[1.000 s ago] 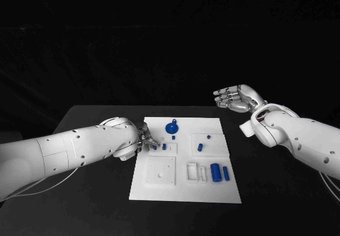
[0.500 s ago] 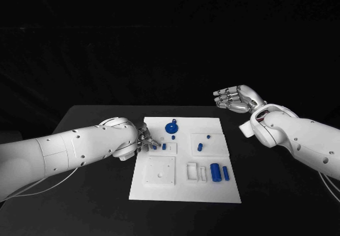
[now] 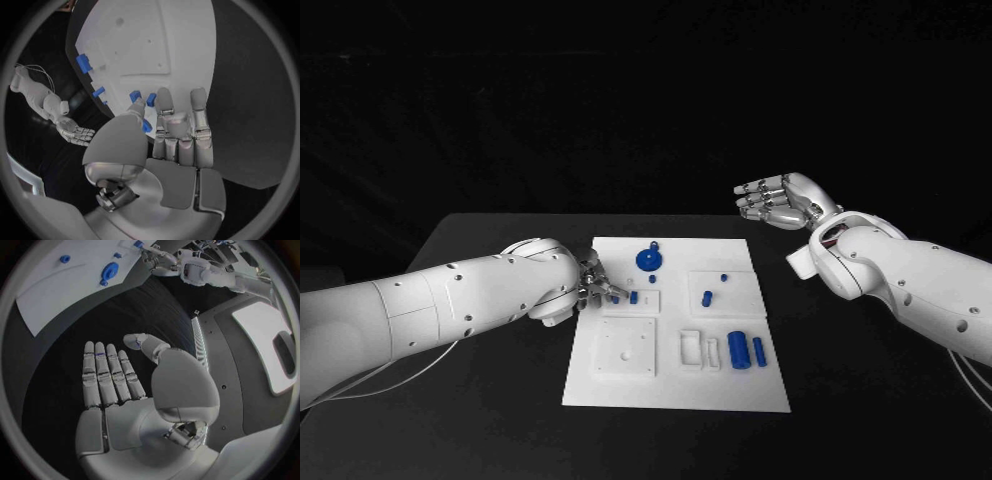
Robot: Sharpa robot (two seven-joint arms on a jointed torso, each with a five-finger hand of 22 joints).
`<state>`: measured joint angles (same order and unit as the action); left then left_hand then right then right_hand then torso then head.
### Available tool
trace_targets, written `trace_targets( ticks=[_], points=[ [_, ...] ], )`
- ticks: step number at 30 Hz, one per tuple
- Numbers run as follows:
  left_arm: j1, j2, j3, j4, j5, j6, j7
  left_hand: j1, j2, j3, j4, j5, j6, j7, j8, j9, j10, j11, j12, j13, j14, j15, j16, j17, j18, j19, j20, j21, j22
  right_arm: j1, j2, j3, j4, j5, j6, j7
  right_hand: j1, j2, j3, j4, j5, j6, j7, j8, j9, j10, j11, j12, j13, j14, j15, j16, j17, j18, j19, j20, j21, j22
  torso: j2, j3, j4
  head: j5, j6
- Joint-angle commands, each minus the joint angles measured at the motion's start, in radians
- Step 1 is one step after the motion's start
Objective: Assemble the parts on the task board
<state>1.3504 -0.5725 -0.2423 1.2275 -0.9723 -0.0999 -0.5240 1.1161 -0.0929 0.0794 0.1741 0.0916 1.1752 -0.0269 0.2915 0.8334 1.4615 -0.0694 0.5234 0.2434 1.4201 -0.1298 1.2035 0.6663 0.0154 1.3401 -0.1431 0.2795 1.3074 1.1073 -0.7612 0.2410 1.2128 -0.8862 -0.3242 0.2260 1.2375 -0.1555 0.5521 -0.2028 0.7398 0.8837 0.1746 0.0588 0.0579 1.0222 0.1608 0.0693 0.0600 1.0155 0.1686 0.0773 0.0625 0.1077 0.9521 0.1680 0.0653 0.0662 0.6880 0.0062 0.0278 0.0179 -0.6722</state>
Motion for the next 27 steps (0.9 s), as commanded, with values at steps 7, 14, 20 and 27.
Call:
trace_targets(
  ticks=[7,14,20,27],
  points=[
    [-0.001,-0.007,0.001,-0.004,0.007,-0.02,0.007,-0.006,-0.059,0.009,0.082,-0.036,0.002,0.006,0.004,0.003,0.055,0.0,0.003,0.001,0.004,-0.002,-0.007,-0.003,-0.005,0.007,0.001,-0.005,0.018,-0.003,0.0,0.001,0.0,-0.001,0.012,0.006,-0.004,0.006,0.007,-0.003,0.005,-0.006,-0.001,-0.002,-0.001,-0.005,0.002,-0.002,-0.001,-0.006,0.0,-0.004,-0.001,0.013,-0.009,0.001,0.001,-0.001,0.0,-0.0007,-0.0004,-0.001,-0.001],
    [-0.001,-0.019,0.004,0.002,0.037,-0.029,0.014,-0.021,-0.086,-0.003,0.112,-0.041,0.002,0.006,0.001,0.002,0.055,-0.001,0.003,-0.003,0.003,-0.004,-0.009,-0.005,-0.007,0.007,-0.003,-0.005,0.018,-0.005,0.0,0.001,0.0,-0.001,0.012,0.007,-0.004,0.006,0.007,-0.003,0.005,-0.006,-0.001,-0.002,-0.001,-0.005,0.002,-0.002,-0.001,-0.006,0.0,-0.004,-0.001,0.013,-0.009,0.001,0.001,-0.001,0.0,-0.0003,-0.0002,-0.001,-0.003],
    [-0.001,-0.037,0.023,0.019,0.114,-0.035,0.031,-0.065,-0.111,-0.016,0.117,-0.043,-0.008,0.009,-0.01,-0.003,0.054,0.001,-0.002,-0.01,-0.001,-0.006,-0.018,-0.014,-0.013,0.005,-0.007,-0.007,0.017,-0.007,0.0,0.001,-0.001,-0.001,0.011,0.007,-0.004,0.006,0.007,-0.003,0.005,-0.006,-0.001,-0.002,-0.001,-0.005,0.002,-0.002,-0.001,-0.006,0.0,-0.004,-0.001,0.013,-0.009,0.001,0.001,-0.001,-0.001,0.0004,0.0015,-0.003,-0.001],
    [0.001,-0.057,0.068,0.046,0.236,-0.082,0.109,-0.067,-0.099,-0.007,0.112,-0.04,-0.087,0.036,-0.065,-0.047,0.04,0.012,-0.044,-0.028,-0.032,0.0,-0.059,-0.062,-0.015,-0.013,-0.005,-0.021,0.014,-0.008,-0.001,0.001,-0.004,-0.001,0.012,0.007,-0.006,0.006,0.006,-0.002,0.006,-0.009,-0.001,-0.002,-0.001,-0.005,0.002,-0.001,-0.001,-0.006,0.0,-0.004,-0.002,0.013,-0.009,0.002,0.001,-0.001,-0.001,0.0,0.0,-0.003,0.002]
  ],
)
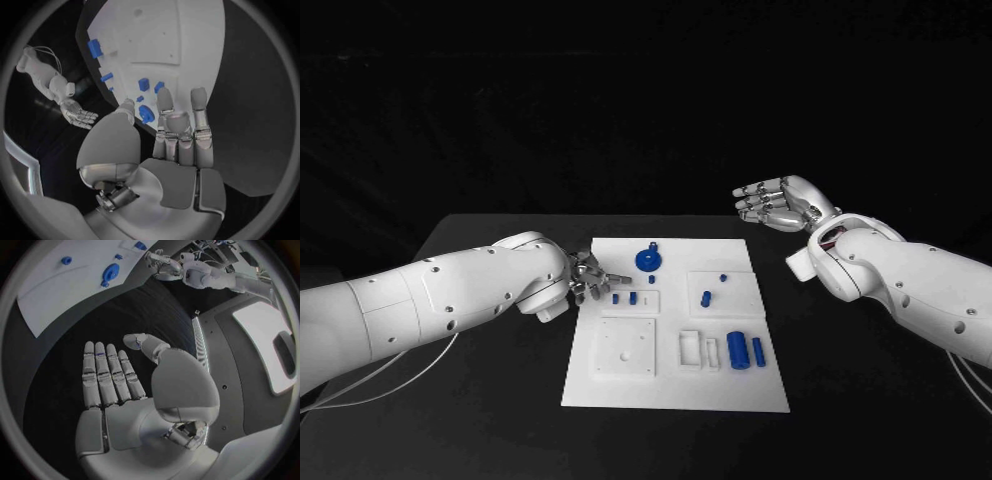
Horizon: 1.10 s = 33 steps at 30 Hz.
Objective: Assemble the parts on the task board
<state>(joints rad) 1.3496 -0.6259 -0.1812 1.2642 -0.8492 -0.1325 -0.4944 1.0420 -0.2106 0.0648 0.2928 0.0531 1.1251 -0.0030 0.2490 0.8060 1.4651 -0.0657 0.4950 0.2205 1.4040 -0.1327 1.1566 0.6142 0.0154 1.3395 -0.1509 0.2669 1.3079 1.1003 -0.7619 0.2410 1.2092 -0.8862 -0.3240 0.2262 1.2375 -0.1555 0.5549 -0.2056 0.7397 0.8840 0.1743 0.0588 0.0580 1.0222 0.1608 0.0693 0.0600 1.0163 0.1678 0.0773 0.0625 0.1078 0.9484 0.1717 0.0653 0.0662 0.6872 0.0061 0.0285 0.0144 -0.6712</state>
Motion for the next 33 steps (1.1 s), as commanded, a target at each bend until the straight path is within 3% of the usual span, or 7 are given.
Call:
trace_targets(
  ticks=[1,2,5,7,16,23,33],
  points=[
    [0.002,-0.005,0.013,0.012,0.126,-0.063,0.101,0.024,0.027,0.01,-0.011,-0.002,-0.07,0.026,-0.043,-0.05,0.026,0.018,-0.041,-0.014,-0.033,0.012,-0.028,-0.019,-0.015,-0.028,0.01,-0.02,0.01,-0.001,0.0,0.001,-0.001,-0.001,0.011,0.007,-0.006,0.006,0.004,0.001,0.006,-0.009,-0.001,-0.002,-0.001,-0.005,0.002,-0.001,-0.001,-0.007,0.001,-0.004,-0.002,0.013,-0.005,-0.002,0.001,-0.001,0.0,0.0003,-0.0006,0.001,0.002],
    [0.004,-0.006,0.018,0.013,0.137,-0.078,0.125,0.044,0.039,0.014,-0.021,-0.001,-0.091,0.035,-0.06,-0.082,0.02,0.021,-0.058,-0.022,-0.038,0.019,-0.032,-0.025,-0.015,-0.033,0.015,-0.026,0.008,-0.001,0.0,0.001,-0.001,-0.001,0.012,0.007,-0.006,0.006,0.004,0.001,0.006,-0.009,-0.001,-0.002,-0.001,-0.005,0.002,-0.001,-0.001,-0.007,0.001,-0.004,-0.002,0.013,-0.005,-0.002,0.001,-0.001,0.0,0.0005,-0.0001,0.001,0.003],
    [0.009,-0.002,0.026,0.008,0.162,-0.121,0.21,0.143,0.155,-0.029,-0.206,0.031,-0.123,0.08,-0.114,-0.368,-0.035,0.048,-0.143,-0.064,-0.101,0.053,-0.076,-0.079,-0.004,-0.068,0.049,-0.09,-0.022,-0.001,0.0,0.001,-0.003,-0.001,0.012,0.007,-0.006,0.006,0.004,0.001,0.006,-0.009,-0.001,-0.002,-0.001,-0.005,0.002,-0.001,-0.001,-0.007,0.001,-0.004,-0.002,0.013,-0.005,-0.002,0.001,-0.001,0.0,0.0012,0.0,0.0,0.006],
    [0.011,0.005,0.029,-0.001,0.156,-0.138,0.259,0.257,0.197,0.0,-0.293,0.114,-0.123,0.089,-0.111,-0.432,-0.085,0.056,-0.184,-0.086,-0.126,0.06,-0.084,-0.091,-0.003,-0.069,0.053,-0.1,-0.024,-0.001,0.001,0.001,-0.003,-0.001,0.012,0.007,-0.006,0.007,0.004,0.0,0.006,-0.007,-0.001,-0.002,-0.001,-0.005,0.002,-0.001,-0.001,-0.006,0.001,-0.003,-0.002,0.013,-0.005,-0.002,0.001,-0.001,0.001,0.0009,-0.0012,0.001,0.008],
    [0.013,0.069,0.031,-0.071,0.018,-0.165,0.434,0.364,0.225,0.076,-0.488,0.101,-0.039,0.108,-0.135,-0.703,-0.141,0.098,-0.414,-0.156,-0.18,0.093,-0.118,-0.157,0.035,-0.12,0.089,-0.095,0.025,-0.001,0.005,0.001,-0.008,-0.001,0.012,0.007,-0.004,0.006,0.005,-0.001,0.005,-0.005,-0.001,-0.002,-0.001,-0.005,0.002,-0.001,-0.001,-0.006,0.0,-0.003,-0.002,0.013,-0.004,-0.002,0.001,-0.001,0.002,0.001,-0.0026,-0.003,0.016],
    [0.012,0.139,0.017,-0.145,-0.164,-0.175,0.541,0.353,0.22,0.096,-0.541,0.088,-0.035,0.124,-0.178,-0.739,-0.242,0.138,-0.435,-0.161,-0.177,0.116,-0.15,-0.205,0.06,-0.142,0.105,-0.054,0.025,-0.001,0.011,0.001,-0.009,0.0,0.018,0.01,-0.007,0.007,0.004,0.0,0.005,-0.006,-0.001,-0.002,-0.001,-0.004,0.001,-0.002,-0.001,-0.006,0.001,-0.004,-0.002,0.013,-0.004,-0.002,0.001,-0.001,0.003,0.0002,-0.0049,-0.005,0.022],
    [0.01,0.196,-0.024,-0.201,-0.45,-0.174,0.572,0.326,0.197,0.123,-0.572,0.099,-0.003,0.111,-0.186,-0.739,-0.273,0.145,-0.436,-0.162,-0.165,0.121,-0.14,-0.256,0.079,-0.151,0.118,-0.023,0.024,-0.001,0.016,0.001,-0.008,0.0,0.02,0.012,-0.007,0.007,0.004,0.0,0.005,-0.006,-0.001,-0.002,-0.001,-0.004,0.001,-0.002,-0.001,-0.006,0.001,-0.004,-0.002,0.013,-0.004,-0.002,0.001,-0.001,0.005,0.0012,-0.0058,-0.011,0.025]
  ],
)
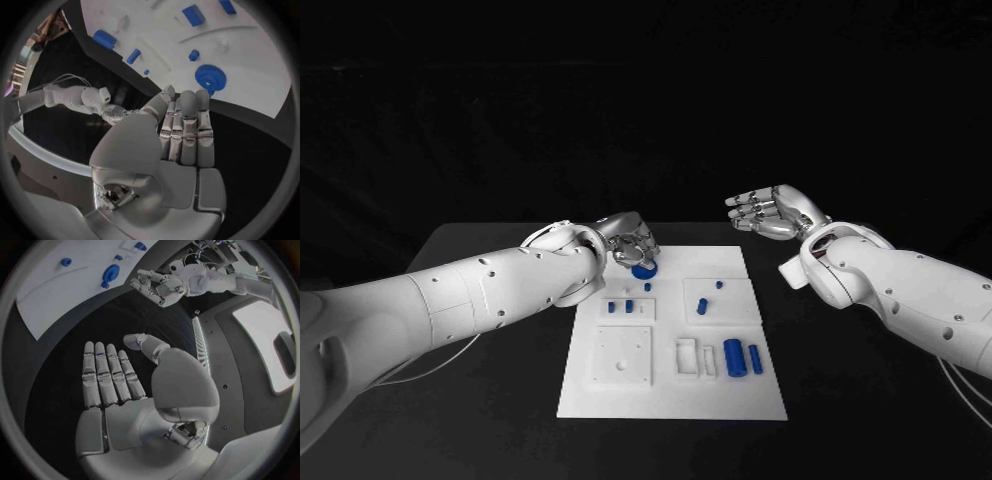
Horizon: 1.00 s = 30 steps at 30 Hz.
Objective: Assemble the parts on the task board
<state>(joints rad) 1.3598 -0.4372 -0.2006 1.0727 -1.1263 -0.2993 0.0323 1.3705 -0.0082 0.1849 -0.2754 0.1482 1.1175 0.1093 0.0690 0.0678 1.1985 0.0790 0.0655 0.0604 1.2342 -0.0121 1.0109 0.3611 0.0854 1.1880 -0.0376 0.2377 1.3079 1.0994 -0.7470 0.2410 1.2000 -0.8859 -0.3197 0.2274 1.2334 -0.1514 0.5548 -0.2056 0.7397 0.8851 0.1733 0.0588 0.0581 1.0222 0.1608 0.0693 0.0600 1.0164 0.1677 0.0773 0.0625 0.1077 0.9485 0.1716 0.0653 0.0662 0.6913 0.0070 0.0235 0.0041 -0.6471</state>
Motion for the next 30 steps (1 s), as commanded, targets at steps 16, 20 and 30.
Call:
trace_targets(
  ticks=[16,20,30],
  points=[
    [-0.019,0.048,-0.032,-0.069,-0.322,0.063,0.037,-0.017,-0.04,0.0,0.024,-0.005,-0.022,0.001,-0.007,-0.002,-0.058,0.011,-0.008,-0.002,0.008,0.007,0.053,-0.026,0.011,0.01,0.012,0.004,0.017,0.0,0.004,0.001,0.005,0.0,0.016,0.011,-0.003,0.004,0.003,-0.001,0.005,-0.009,0.0,-0.002,-0.001,-0.005,0.002,-0.002,-0.001,-0.006,0.001,-0.004,-0.002,0.013,-0.004,-0.002,0.001,-0.001,0.002,-0.0014,-0.0022,-0.005,0.0],
    [-0.026,0.058,-0.033,-0.083,-0.328,0.075,0.038,-0.003,-0.043,-0.005,0.045,-0.004,-0.026,0.003,-0.007,-0.003,-0.069,0.013,-0.008,-0.002,0.01,0.007,0.065,-0.033,0.015,0.02,0.015,-0.013,0.019,0.0,0.004,0.001,0.006,0.0,0.016,0.011,-0.003,0.004,0.003,-0.001,0.005,-0.008,0.0,-0.002,-0.001,-0.005,0.002,-0.002,-0.001,-0.006,0.001,-0.004,-0.002,0.013,-0.005,-0.002,0.001,-0.001,0.003,-0.0012,-0.0022,-0.006,0.0],
    [-0.037,0.073,-0.034,-0.107,-0.331,0.098,0.037,-0.003,-0.037,0.014,0.05,-0.003,-0.011,-0.002,-0.007,-0.004,-0.042,0.003,-0.008,-0.002,0.022,-0.003,0.087,-0.033,0.011,0.03,0.007,-0.011,0.023,0.0,0.004,0.001,0.009,0.0,0.015,0.011,-0.003,0.004,0.003,-0.001,0.005,-0.008,0.0,-0.002,-0.001,-0.005,0.002,-0.002,-0.001,-0.006,0.001,-0.004,-0.002,0.013,-0.005,-0.002,0.001,-0.001,0.002,-0.0007,-0.0017,-0.009,-0.001]
  ],
)
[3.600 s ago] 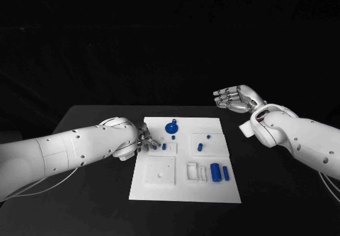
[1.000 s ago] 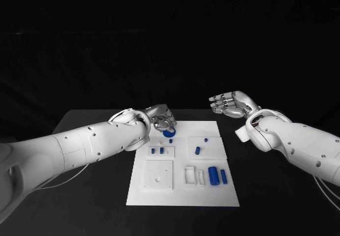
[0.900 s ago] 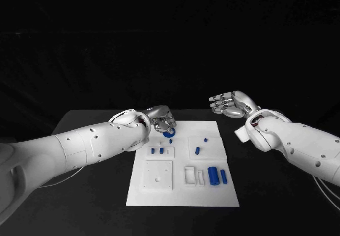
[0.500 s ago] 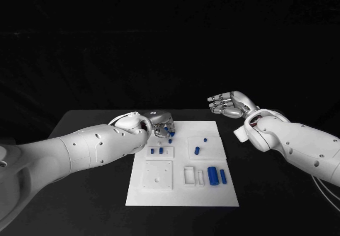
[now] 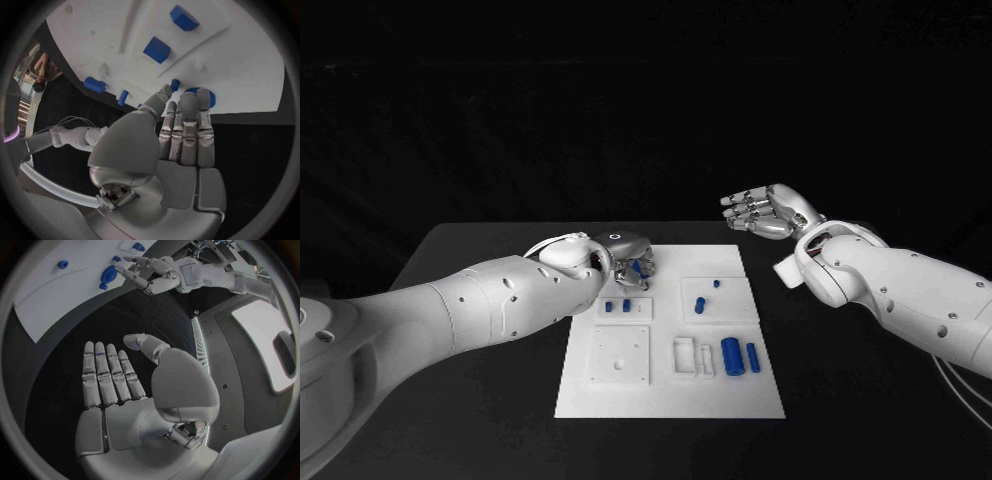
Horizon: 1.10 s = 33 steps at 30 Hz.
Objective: Assemble the parts on the task board
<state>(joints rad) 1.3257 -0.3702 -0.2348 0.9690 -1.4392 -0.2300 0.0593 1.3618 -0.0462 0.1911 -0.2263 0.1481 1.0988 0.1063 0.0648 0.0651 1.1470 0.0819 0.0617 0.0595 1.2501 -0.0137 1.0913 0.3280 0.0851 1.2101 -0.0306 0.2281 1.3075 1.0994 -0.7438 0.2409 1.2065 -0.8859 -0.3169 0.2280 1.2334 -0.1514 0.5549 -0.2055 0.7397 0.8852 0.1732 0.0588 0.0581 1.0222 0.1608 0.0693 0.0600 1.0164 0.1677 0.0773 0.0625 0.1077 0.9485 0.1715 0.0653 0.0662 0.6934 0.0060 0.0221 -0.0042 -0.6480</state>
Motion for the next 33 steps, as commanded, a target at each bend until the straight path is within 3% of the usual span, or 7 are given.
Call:
trace_targets(
  ticks=[1,15,33],
  points=[
    [-0.004,0.007,0.0,-0.005,-0.019,0.031,0.009,0.005,0.002,0.012,0.001,-0.002,0.011,0.0,-0.002,-0.001,0.012,-0.001,-0.004,-0.001,0.007,-0.003,0.008,-0.001,0.01,0.009,-0.002,0.0,0.023,0.0,0.0,0.001,0.002,0.0,0.011,0.01,-0.003,0.004,0.003,-0.001,0.005,-0.008,0.0,-0.002,-0.001,-0.005,0.002,-0.002,-0.001,-0.006,0.001,-0.004,-0.001,0.013,-0.005,-0.002,0.001,-0.001,-0.001,0.0009,0.0001,-0.001,-0.001],
    [-0.02,0.018,0.0,-0.029,-0.019,0.045,0.007,0.0,0.006,0.049,-0.004,-0.002,0.009,-0.001,-0.003,-0.001,0.029,-0.006,-0.004,-0.002,0.018,-0.008,0.023,-0.002,0.007,0.005,-0.01,0.027,0.024,0.0,-0.001,0.001,0.005,0.0,0.01,0.01,-0.003,0.004,0.003,-0.001,0.005,-0.008,0.0,-0.002,-0.001,-0.005,0.002,-0.002,-0.001,-0.006,0.001,-0.004,-0.001,0.013,-0.005,-0.002,0.001,-0.001,0.0,0.0006,-0.0001,-0.003,-0.002],
    [-0.025,0.021,0.001,-0.044,-0.015,0.063,0.014,-0.004,0.018,0.066,0.008,-0.006,0.025,-0.003,-0.002,-0.001,0.054,-0.014,-0.004,-0.001,0.029,-0.012,0.038,0.0,0.008,-0.004,-0.012,0.061,0.022,0.0,0.0,0.001,0.004,0.0,0.011,0.01,-0.003,0.004,0.003,-0.001,0.005,-0.008,0.0,-0.002,-0.001,-0.005,0.002,-0.002,-0.001,-0.006,0.001,-0.004,-0.001,0.013,-0.005,-0.002,0.001,-0.001,0.0,0.0008,0.0008,-0.005,-0.004]
  ],
)
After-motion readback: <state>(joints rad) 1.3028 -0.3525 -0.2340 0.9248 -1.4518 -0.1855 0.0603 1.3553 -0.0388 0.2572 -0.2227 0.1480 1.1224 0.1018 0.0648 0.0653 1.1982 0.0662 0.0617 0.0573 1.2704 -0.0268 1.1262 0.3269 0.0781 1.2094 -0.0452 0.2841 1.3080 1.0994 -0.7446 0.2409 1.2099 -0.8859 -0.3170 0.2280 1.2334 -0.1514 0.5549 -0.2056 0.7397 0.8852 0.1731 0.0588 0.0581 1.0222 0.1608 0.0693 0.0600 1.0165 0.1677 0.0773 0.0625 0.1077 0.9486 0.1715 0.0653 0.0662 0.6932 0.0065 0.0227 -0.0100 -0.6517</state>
